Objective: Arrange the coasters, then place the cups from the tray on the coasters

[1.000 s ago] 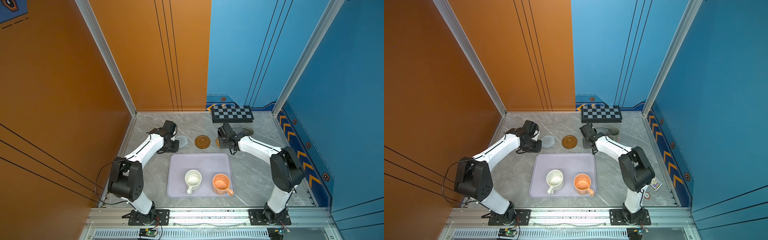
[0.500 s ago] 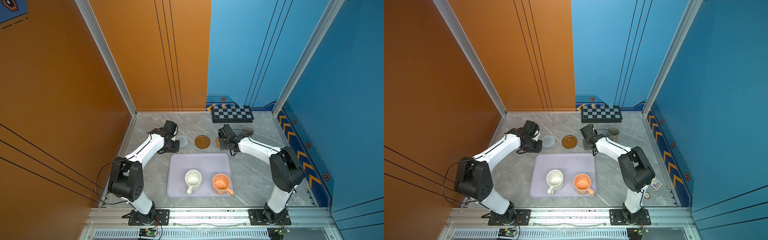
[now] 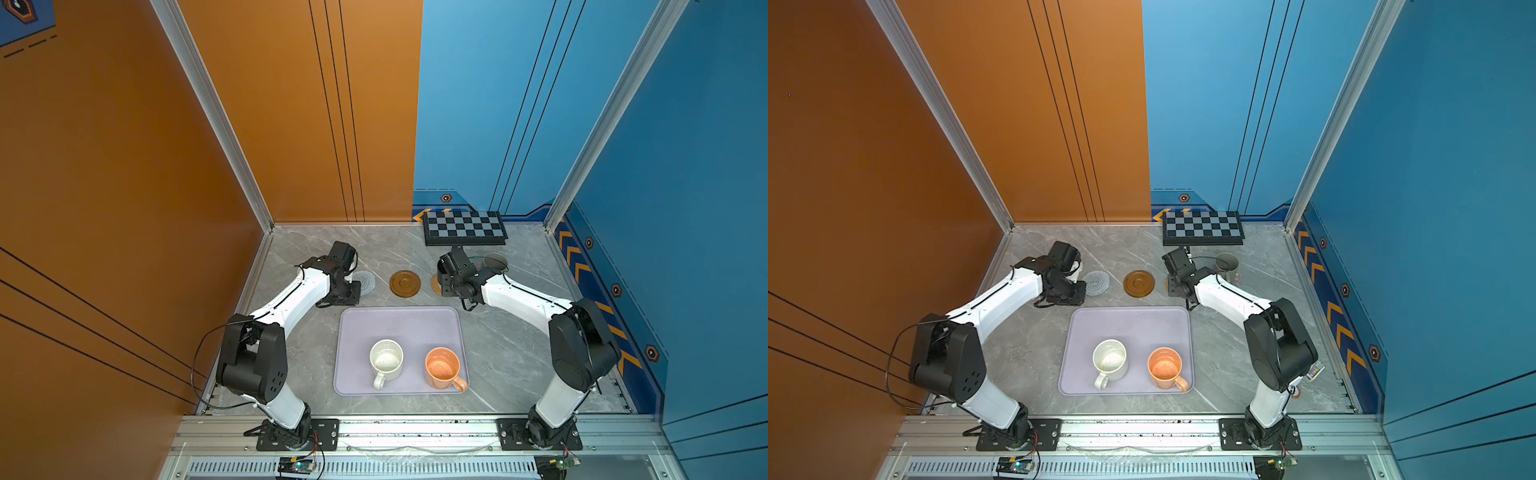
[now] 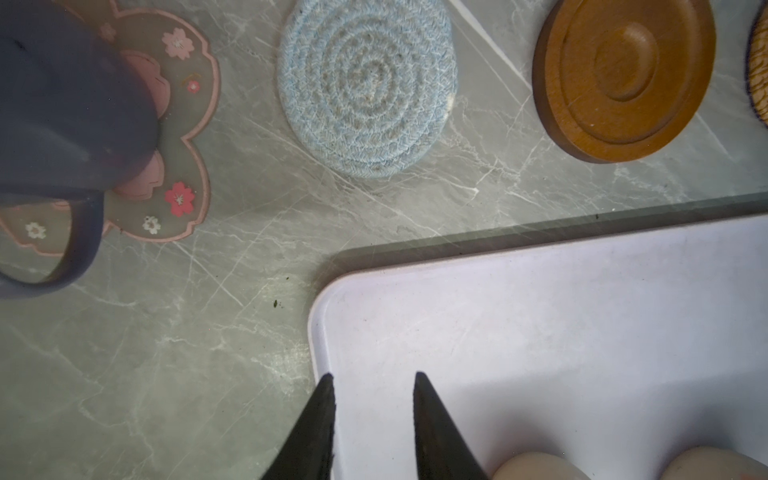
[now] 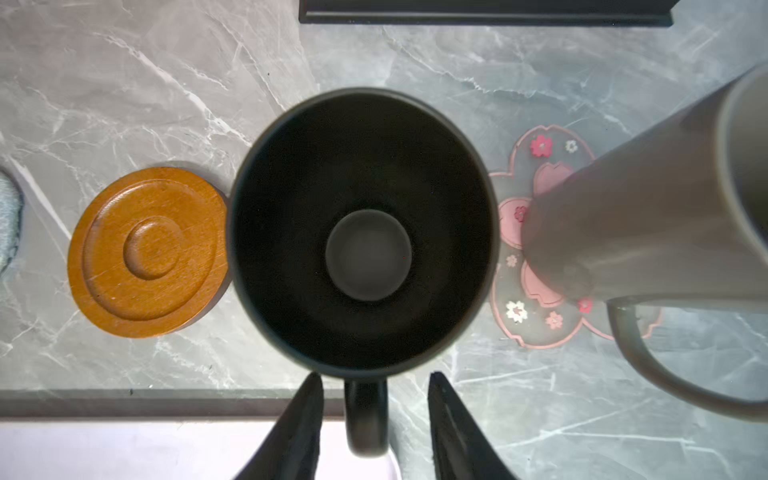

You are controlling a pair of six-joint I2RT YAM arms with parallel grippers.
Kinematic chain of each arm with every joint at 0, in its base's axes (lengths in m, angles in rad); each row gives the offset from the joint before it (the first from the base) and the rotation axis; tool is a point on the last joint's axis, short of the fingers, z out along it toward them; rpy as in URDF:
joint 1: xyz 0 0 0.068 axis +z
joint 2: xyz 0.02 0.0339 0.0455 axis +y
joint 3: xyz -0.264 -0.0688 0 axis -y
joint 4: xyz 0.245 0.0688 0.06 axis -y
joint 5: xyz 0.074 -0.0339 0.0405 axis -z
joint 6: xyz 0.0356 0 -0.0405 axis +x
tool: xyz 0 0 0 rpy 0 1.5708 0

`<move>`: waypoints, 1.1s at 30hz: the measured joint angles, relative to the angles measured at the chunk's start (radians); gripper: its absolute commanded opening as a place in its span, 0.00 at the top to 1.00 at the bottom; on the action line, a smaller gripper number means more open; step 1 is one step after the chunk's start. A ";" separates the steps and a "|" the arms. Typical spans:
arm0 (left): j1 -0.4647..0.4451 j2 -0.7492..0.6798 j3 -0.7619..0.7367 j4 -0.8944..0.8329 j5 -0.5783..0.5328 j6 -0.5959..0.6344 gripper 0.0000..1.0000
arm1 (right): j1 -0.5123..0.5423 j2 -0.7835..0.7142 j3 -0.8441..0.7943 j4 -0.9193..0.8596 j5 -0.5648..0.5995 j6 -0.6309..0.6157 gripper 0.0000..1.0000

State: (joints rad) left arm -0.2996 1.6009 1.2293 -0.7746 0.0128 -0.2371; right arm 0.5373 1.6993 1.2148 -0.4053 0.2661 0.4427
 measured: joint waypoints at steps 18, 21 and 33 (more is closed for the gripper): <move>-0.053 -0.280 -0.138 -0.007 0.036 -0.018 0.64 | 0.040 -0.314 -0.127 -0.085 0.034 0.037 0.45; -0.080 -0.328 -0.160 -0.016 0.041 -0.023 0.64 | 0.059 -0.384 -0.163 -0.107 0.051 0.053 0.44; -0.270 -0.607 -0.332 -0.075 0.013 -0.154 0.61 | 0.200 -0.656 -0.329 -0.208 0.096 0.139 0.42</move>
State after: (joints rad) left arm -0.5701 0.9936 0.8978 -0.8494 0.0257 -0.3916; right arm 0.7376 1.0431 0.8856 -0.6136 0.3618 0.5819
